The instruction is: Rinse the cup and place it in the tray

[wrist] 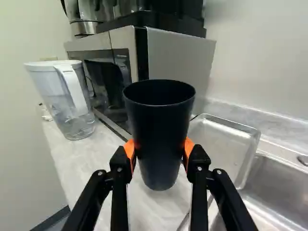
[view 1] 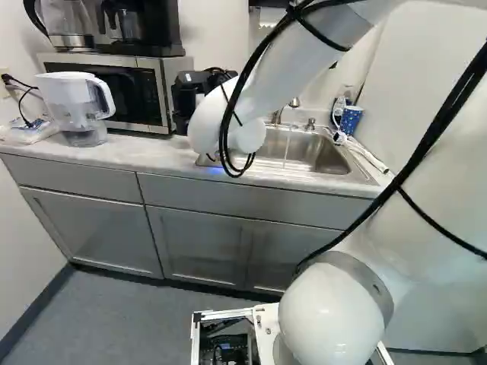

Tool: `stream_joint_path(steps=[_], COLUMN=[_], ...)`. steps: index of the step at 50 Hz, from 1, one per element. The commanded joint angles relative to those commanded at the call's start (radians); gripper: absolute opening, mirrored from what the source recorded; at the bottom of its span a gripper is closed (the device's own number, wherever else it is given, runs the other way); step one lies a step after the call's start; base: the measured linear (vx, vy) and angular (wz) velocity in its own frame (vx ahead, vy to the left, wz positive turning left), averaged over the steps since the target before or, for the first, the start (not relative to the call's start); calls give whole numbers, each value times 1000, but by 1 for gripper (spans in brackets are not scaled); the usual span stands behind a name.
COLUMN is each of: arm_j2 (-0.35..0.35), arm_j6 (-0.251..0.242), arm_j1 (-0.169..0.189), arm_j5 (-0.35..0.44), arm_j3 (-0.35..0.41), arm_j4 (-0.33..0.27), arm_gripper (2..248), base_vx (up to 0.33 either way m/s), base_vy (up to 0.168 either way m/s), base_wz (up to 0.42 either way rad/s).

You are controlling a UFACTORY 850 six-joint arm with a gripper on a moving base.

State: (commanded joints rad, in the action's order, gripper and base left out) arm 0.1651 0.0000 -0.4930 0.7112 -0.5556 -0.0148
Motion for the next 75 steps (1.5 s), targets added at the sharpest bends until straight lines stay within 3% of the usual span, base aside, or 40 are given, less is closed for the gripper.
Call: stream_joint_path(steps=[23, 75], arm_j2=[55, 70], arm_j6=[0, 0], arm_j1=[78, 254], arm_j5=[-48, -48], arm_j3=[13, 31], arm_j4=[0, 0], arm_gripper=[117, 117], base_vx=[0, 0], base_vy=[0, 0], base_wz=[0, 0])
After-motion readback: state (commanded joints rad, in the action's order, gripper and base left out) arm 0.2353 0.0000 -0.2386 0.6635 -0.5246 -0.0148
